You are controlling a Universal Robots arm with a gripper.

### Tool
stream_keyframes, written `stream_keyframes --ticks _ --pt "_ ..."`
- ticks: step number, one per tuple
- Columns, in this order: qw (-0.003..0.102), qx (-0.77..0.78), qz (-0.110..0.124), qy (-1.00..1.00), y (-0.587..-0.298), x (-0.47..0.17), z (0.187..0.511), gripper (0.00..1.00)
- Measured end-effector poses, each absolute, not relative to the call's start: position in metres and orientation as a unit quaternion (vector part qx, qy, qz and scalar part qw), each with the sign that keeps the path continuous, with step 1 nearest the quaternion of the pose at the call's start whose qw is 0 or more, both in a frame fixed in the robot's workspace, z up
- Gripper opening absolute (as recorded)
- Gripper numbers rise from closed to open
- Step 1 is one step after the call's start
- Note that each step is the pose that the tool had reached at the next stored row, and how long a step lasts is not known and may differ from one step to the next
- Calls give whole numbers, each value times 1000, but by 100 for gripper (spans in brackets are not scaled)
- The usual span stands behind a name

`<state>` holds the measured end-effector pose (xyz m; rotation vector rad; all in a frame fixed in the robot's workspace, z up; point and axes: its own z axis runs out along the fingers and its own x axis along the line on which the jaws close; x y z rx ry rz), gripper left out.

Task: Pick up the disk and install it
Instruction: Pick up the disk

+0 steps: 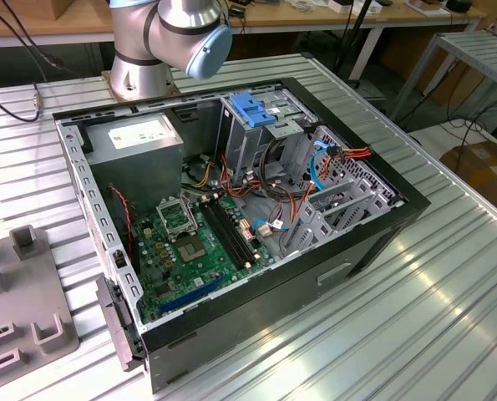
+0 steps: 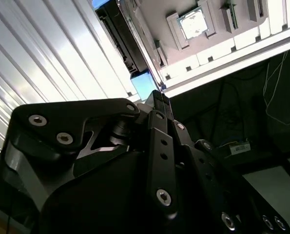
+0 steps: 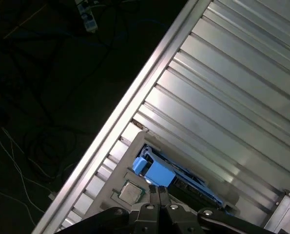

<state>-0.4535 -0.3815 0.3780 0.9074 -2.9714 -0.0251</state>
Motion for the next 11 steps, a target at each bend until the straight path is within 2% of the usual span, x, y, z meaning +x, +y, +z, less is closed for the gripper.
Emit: stream_keyframes --ticks 11 --pt "18 336 -7 -942 -382 -453 378 10"
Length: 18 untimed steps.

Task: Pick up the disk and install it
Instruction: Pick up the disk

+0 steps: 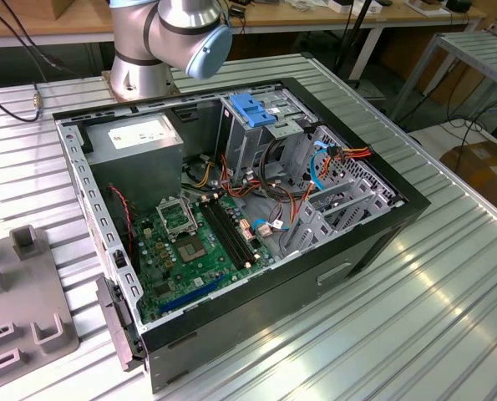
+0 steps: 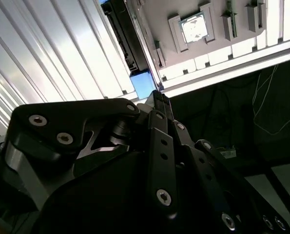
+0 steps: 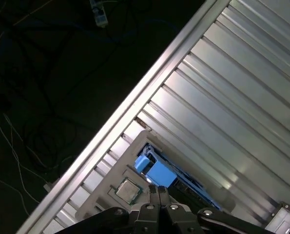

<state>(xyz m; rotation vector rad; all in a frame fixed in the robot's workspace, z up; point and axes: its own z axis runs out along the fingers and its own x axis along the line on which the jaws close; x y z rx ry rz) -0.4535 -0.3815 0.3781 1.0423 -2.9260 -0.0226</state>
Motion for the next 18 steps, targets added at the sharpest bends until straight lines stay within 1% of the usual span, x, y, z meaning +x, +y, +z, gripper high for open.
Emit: stream_keyframes --ticks 18 --pt "18 446 -5 -895 -382 -453 378 10"
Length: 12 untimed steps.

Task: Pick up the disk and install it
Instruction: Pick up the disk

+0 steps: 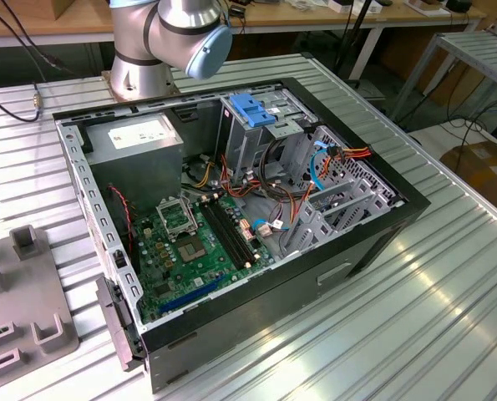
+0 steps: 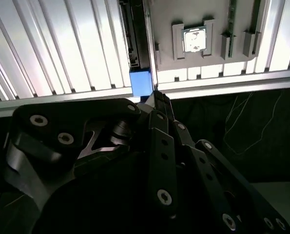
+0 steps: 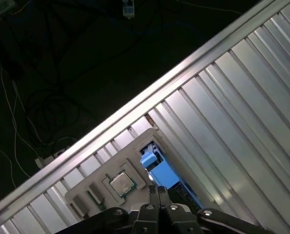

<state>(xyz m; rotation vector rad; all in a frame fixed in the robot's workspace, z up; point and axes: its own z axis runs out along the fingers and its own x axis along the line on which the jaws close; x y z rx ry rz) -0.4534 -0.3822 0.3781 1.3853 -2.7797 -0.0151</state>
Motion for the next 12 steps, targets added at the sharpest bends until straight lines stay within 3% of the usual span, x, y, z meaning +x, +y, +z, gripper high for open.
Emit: stream_keyframes --ticks 12 --pt "18 517 -3 -856 -382 -453 378 10"
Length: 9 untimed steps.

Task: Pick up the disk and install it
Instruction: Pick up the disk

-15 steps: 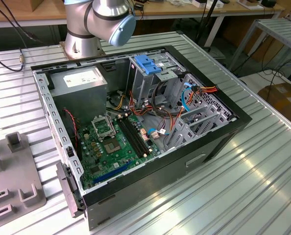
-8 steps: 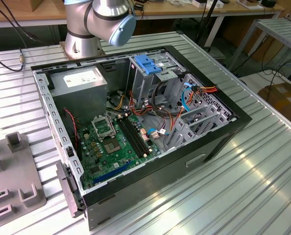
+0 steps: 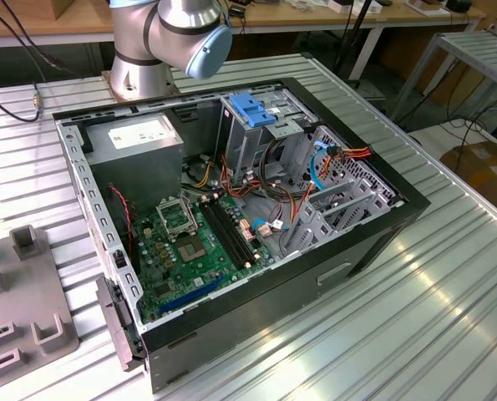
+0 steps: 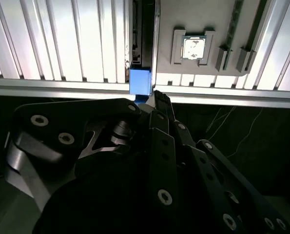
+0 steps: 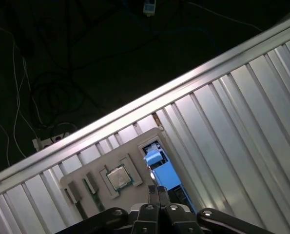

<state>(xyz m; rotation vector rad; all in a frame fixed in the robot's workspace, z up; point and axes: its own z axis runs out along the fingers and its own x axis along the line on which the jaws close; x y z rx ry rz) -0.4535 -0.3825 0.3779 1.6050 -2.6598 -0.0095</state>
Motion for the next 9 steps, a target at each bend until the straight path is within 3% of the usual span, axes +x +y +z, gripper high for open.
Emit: stream_keyframes --ticks 9 --pt "16 581 0 -814 -382 -453 376 10"
